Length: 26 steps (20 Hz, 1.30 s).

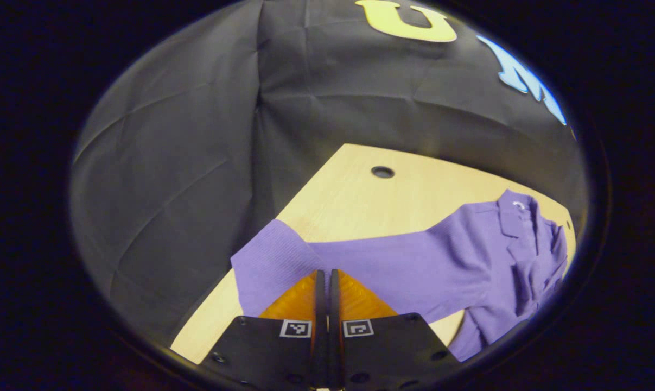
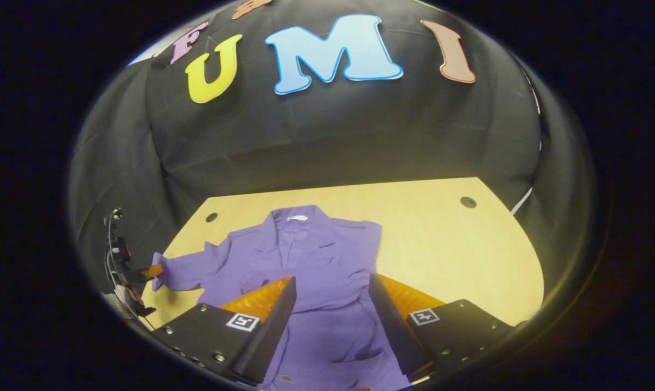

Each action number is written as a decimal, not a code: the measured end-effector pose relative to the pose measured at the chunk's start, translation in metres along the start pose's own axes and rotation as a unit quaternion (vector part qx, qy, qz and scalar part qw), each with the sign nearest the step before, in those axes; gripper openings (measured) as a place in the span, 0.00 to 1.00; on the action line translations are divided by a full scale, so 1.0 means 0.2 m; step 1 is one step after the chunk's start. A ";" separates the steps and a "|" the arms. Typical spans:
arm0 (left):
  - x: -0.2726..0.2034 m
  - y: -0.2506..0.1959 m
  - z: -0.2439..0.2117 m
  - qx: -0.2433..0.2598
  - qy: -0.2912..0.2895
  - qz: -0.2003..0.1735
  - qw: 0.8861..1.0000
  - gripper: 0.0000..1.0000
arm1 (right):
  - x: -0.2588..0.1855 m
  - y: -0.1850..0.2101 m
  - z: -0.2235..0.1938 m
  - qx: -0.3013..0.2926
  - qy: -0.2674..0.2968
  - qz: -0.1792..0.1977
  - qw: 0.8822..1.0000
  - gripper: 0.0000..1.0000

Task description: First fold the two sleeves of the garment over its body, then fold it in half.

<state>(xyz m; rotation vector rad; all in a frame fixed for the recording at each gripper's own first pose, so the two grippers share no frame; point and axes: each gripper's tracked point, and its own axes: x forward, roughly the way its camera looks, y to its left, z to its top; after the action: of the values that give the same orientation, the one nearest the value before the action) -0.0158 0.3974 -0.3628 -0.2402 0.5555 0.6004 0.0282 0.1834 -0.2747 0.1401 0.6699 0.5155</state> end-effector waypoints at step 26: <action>-0.59 -1.63 0.38 0.066 -0.069 -0.194 0.976 0.07 | -0.67 -0.78 -0.12 0.048 -0.058 -0.060 0.995 0.85</action>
<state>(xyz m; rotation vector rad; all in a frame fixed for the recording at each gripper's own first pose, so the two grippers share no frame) 0.1277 0.1079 -0.2160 -0.1726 0.3977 0.1979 -0.0115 -0.0199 -0.2645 0.2170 0.5858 0.3577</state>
